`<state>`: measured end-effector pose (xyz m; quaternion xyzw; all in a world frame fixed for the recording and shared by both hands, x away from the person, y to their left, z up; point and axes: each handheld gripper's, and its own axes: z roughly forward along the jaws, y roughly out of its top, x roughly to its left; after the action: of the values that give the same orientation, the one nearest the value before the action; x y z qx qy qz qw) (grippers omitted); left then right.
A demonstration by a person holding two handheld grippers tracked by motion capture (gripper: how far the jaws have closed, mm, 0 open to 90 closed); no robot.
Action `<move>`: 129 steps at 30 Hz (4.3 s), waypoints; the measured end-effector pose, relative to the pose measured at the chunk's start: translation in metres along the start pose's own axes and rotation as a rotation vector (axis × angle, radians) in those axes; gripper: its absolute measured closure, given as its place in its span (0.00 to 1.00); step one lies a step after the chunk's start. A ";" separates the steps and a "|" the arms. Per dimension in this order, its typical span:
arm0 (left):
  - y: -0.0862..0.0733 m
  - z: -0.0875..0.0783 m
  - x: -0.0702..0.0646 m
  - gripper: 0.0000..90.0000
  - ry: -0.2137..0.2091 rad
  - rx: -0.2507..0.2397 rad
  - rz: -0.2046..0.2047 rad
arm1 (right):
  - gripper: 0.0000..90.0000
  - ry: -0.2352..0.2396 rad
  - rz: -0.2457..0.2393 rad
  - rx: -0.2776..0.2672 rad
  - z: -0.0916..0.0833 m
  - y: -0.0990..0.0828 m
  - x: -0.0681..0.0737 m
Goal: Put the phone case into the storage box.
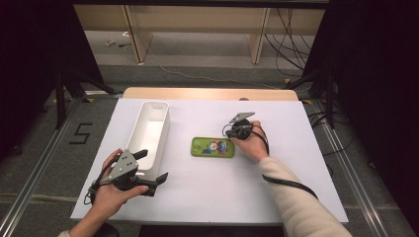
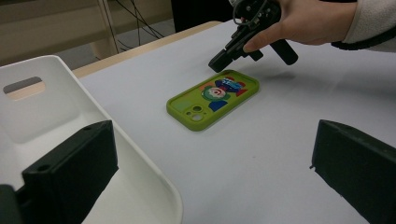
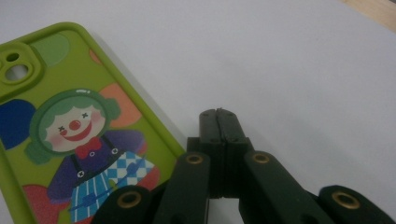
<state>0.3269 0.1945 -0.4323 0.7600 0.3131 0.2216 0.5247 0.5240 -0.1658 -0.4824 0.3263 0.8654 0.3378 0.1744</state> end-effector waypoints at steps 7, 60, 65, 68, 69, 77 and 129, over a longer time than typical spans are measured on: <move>0.000 0.000 0.000 0.00 0.000 0.000 -0.001 | 1.00 0.007 -0.008 0.015 0.000 0.000 0.001; 0.000 -0.001 0.000 0.00 -0.001 -0.002 -0.004 | 0.93 0.092 -0.062 0.169 -0.038 -0.012 0.043; 0.000 0.000 0.000 0.00 -0.004 -0.002 -0.006 | 0.83 0.090 -0.012 0.116 -0.044 -0.005 0.041; 0.000 0.000 0.000 0.00 -0.003 -0.003 -0.005 | 0.67 0.103 0.024 0.091 -0.044 0.002 0.043; 0.000 0.000 0.000 0.00 -0.003 -0.002 -0.005 | 0.54 0.098 0.036 0.102 -0.043 0.006 0.045; 0.000 0.000 0.000 0.00 -0.003 -0.002 -0.007 | 0.12 0.096 0.031 0.209 -0.032 0.030 0.060; 0.000 0.000 0.000 0.00 -0.008 -0.007 -0.009 | 0.07 0.072 0.019 0.601 0.003 0.046 0.092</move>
<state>0.3266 0.1945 -0.4321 0.7577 0.3138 0.2169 0.5295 0.4797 -0.0759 -0.4597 0.3591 0.9292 0.0795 0.0358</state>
